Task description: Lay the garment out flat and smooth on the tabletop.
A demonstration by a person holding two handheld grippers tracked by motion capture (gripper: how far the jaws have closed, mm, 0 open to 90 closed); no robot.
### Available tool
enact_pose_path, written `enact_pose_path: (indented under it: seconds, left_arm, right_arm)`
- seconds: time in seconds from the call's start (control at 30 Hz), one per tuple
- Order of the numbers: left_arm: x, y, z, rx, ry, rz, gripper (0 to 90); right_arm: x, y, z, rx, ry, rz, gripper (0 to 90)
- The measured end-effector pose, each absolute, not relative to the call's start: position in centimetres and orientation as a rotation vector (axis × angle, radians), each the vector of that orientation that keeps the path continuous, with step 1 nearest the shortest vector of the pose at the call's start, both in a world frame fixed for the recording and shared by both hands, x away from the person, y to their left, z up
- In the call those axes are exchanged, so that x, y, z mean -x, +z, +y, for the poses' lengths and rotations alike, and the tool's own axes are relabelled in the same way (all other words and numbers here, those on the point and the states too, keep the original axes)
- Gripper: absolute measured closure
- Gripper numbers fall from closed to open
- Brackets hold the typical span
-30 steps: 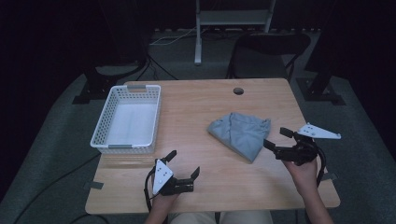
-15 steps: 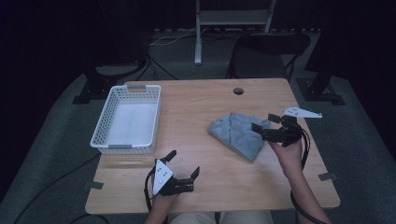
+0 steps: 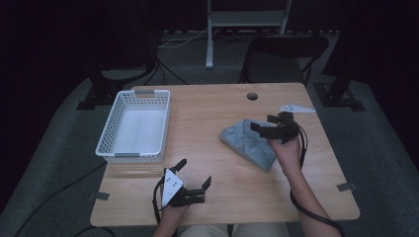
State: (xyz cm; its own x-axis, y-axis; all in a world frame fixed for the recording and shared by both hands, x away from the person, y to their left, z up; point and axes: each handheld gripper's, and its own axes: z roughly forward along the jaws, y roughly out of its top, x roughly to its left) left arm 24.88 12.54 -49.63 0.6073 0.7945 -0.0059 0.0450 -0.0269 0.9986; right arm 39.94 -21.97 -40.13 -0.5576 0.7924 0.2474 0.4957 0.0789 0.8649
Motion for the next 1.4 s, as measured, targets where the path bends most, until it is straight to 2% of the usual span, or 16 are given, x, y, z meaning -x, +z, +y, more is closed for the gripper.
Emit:
enact_pose_path:
  seconds: [0.2,0.6,0.67,0.97,1.07,1.4]
  left_arm:
    - [-24.9,-49.6,12.5,-1.492,0.696,0.745,1.1]
    - [-24.9,-49.6,12.6,-1.493,0.694,0.745,1.0]
    - [-24.9,-49.6,12.6,-1.492,0.692,0.745,1.0]
    - [-24.9,-49.6,12.6,-1.491,0.693,0.747,1.1]
    - [-24.9,-49.6,12.6,-1.492,0.694,0.747,1.1]
    - [-24.9,-49.6,12.6,-1.493,0.696,0.746,1.1]
  right_arm:
    - [-41.9,-41.1,-19.9,-1.318,1.415,2.123,14.9]
    - [-44.8,-44.4,-19.0,-1.446,1.34,2.166,28.2]
    - [-45.0,-44.8,-18.8,-1.455,1.318,2.175,33.8]
    - [-45.0,-44.8,-19.1,-1.472,1.249,2.197,76.5]
    - [-44.8,-44.4,-19.3,-1.465,1.234,2.207,83.0]
    - [-43.8,-43.6,-20.4,-1.457,1.205,2.2,84.8]
